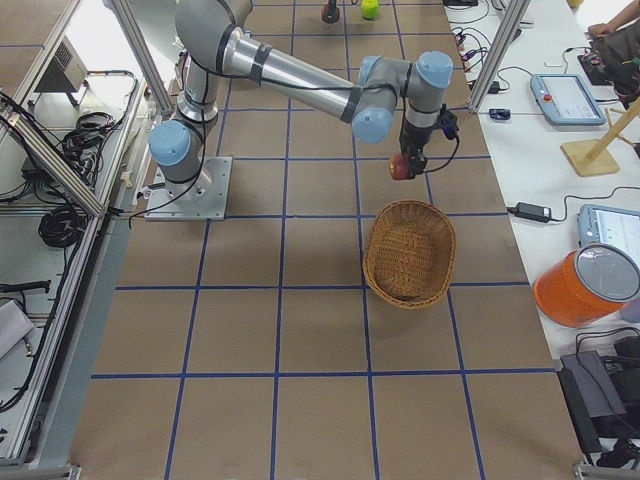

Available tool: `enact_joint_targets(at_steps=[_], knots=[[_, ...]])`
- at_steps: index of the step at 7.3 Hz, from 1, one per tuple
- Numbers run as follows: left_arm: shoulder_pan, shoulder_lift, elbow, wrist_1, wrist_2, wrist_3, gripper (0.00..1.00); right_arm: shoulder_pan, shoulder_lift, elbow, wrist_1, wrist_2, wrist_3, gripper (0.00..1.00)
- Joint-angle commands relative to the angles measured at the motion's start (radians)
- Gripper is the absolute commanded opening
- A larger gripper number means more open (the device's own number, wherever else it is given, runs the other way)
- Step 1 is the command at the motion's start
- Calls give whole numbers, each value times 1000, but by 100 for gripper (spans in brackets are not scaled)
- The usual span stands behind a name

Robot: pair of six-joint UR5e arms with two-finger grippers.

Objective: Put all apples into basket
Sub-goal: 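Drop the red apple into the basket while the left carries the dark apple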

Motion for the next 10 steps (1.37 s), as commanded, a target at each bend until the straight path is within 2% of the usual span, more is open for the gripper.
enact_joint_targets(at_steps=[1,2,3,4,5,6,7,8,10], knots=[[-184,29,91,-83,-55,-261,29,-143,125,-19,-143,9,-171,0],[-294,20,96,-77,-106,-419,29,-145,144,-19,-159,12,-165,0],[-402,-2,113,-16,-175,-674,31,-145,148,-14,-148,28,-129,0],[-513,-14,110,56,-177,-844,31,-134,150,-13,-129,68,-81,4],[-625,-42,113,66,-182,-914,32,-133,153,-11,-74,73,-49,27],[-715,-71,118,90,-264,-1019,32,-133,154,-8,-76,75,-47,50],[-767,-94,118,167,-292,-1096,32,-133,168,-16,-81,76,-47,99],[-810,-118,107,187,-290,-1106,32,-131,171,-34,-78,66,-46,100],[-826,-148,116,209,-289,-1121,32,-78,167,-102,-41,58,-46,100]])
